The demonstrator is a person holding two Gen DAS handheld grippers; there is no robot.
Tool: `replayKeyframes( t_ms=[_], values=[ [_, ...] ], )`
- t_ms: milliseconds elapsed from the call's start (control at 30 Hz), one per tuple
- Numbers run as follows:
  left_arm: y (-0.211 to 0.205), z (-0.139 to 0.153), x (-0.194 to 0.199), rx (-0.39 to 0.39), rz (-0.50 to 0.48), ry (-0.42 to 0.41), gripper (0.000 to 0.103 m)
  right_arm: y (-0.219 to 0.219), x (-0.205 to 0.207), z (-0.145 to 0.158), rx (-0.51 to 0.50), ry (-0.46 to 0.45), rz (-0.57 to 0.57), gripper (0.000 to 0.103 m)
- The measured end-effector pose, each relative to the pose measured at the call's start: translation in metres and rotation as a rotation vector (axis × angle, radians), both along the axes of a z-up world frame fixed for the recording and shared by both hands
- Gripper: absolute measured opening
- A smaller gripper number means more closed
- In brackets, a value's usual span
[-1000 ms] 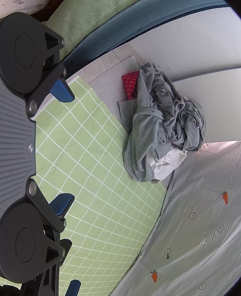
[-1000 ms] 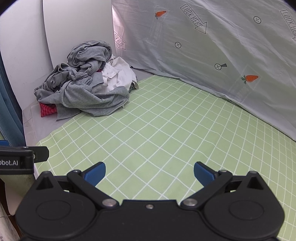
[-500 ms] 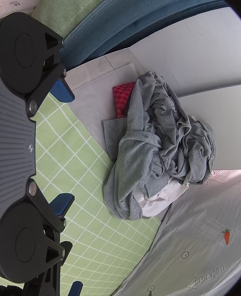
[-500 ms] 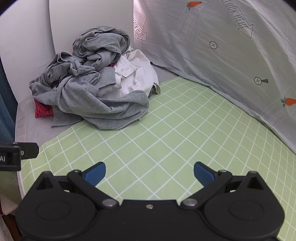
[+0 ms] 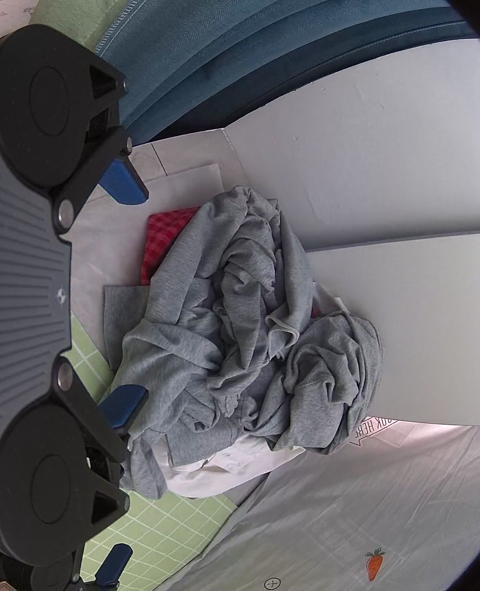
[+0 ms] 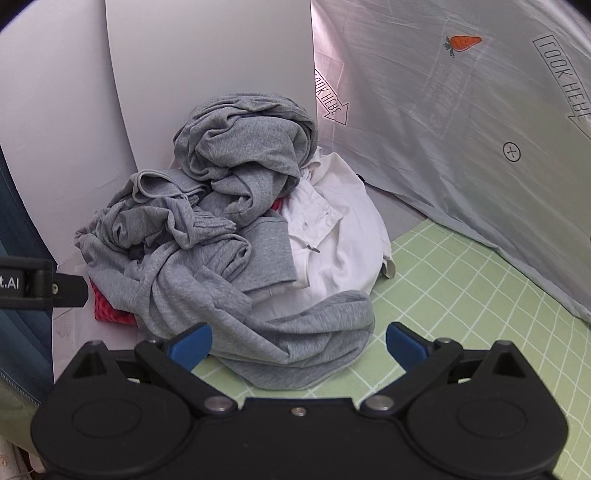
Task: Fold clothes
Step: 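Reach both grippers into the clothes pile toward the grey hoodie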
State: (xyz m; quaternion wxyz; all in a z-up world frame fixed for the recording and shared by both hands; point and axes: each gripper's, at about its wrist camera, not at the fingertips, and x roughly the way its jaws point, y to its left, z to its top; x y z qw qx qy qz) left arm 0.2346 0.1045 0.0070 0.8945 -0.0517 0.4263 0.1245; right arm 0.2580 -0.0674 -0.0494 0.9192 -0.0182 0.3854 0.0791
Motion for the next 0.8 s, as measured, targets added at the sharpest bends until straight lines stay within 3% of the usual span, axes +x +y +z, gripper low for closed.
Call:
replayKeyframes(
  t_ms=[200,400,533,667,800],
  values=[
    [0.033,-0.008,0.063,-0.043,-0.056,0.017,0.102,0.019,0.031,0.003,0.034,-0.028,-0.005,0.096],
    [0.074,-0.009,0.129,-0.082,-0.126,0.035,0.094,0.047,0.088,0.004,0.029,-0.032,-0.115,0.090],
    [0.095,0.014,0.164,-0.121,-0.178,-0.057,0.093,0.061,0.120,0.011,0.021,-0.067,-0.117,0.090],
    [0.102,0.018,0.204,-0.219,-0.207,-0.075,0.093,0.068,0.157,0.015,0.032,-0.079,-0.127,0.090],
    [0.094,0.006,0.240,-0.194,-0.231,-0.057,0.091,0.075,0.188,0.011,-0.012,-0.071,-0.111,0.089]
  ],
)
